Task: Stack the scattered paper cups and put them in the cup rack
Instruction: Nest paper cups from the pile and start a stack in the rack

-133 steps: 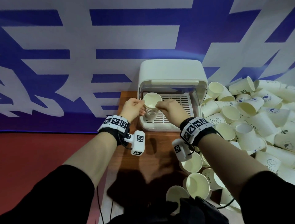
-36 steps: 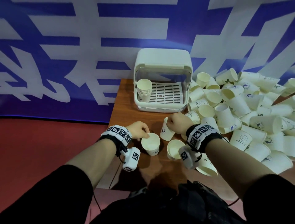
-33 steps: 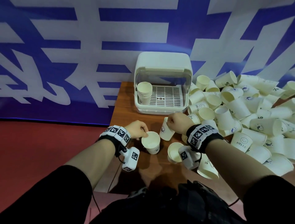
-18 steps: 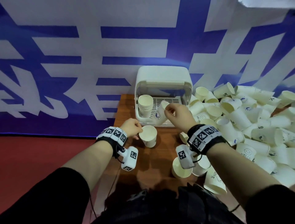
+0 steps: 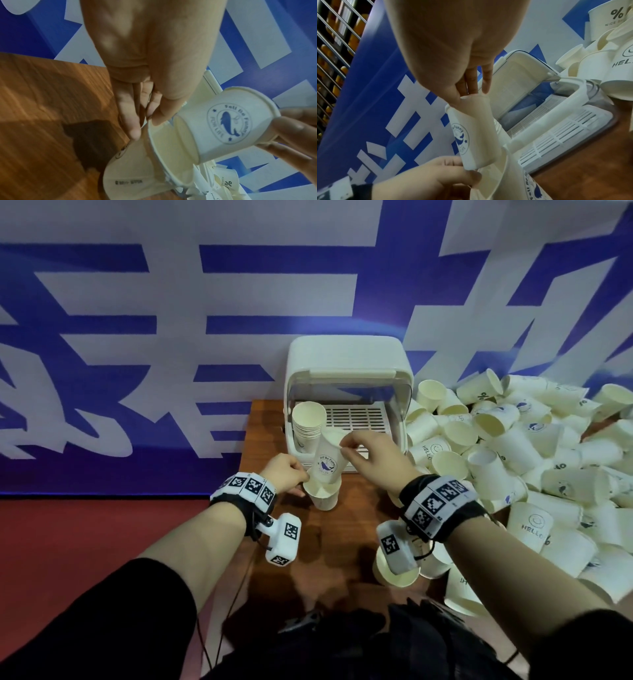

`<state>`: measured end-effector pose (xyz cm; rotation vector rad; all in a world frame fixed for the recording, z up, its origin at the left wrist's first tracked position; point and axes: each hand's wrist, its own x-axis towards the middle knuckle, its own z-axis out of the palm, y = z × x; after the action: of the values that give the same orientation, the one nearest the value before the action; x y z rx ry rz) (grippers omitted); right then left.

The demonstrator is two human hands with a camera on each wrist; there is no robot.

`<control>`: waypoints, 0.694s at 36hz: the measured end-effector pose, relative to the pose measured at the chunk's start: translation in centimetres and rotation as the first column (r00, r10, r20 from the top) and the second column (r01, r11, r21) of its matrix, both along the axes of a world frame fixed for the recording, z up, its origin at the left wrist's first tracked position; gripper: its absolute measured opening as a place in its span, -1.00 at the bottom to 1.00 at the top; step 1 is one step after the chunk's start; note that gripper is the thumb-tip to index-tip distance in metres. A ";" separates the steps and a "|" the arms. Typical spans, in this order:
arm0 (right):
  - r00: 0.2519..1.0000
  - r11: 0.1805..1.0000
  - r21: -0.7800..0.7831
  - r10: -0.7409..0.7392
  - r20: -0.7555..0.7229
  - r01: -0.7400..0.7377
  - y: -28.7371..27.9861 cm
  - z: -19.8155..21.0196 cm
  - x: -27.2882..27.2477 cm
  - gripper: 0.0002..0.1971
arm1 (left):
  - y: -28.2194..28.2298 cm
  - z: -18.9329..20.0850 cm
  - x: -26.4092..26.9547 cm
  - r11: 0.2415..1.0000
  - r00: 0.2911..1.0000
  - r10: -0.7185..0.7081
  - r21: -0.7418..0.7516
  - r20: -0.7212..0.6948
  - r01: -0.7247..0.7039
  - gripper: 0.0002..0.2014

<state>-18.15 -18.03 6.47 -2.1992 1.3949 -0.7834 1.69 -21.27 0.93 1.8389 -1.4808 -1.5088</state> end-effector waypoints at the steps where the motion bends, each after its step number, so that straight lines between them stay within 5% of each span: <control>1: 1.000 1.000 0.012 0.007 -0.018 -0.007 -0.1 -0.2 0.0 -0.89 | -0.1 -0.1 -0.1 1.000 1.000 0.004 0.002 -0.003 -0.004 -0.90; 11: 0.998 0.999 -0.020 0.029 -0.048 -0.030 -1.2 -0.4 0.0 -0.89 | -0.9 1.3 -0.2 1.000 0.999 -0.003 -0.014 -0.052 0.003 -0.91; 25: 0.999 0.911 -0.412 -0.026 0.023 0.034 -4.8 3.7 0.5 -0.93 | -5.2 8.9 0.7 0.949 0.976 0.124 -0.267 -0.178 -0.169 -0.96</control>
<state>-17.61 -22.85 10.20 -2.4755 1.3536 -1.1990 2.35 -26.44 9.79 1.5853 -1.3698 -1.2687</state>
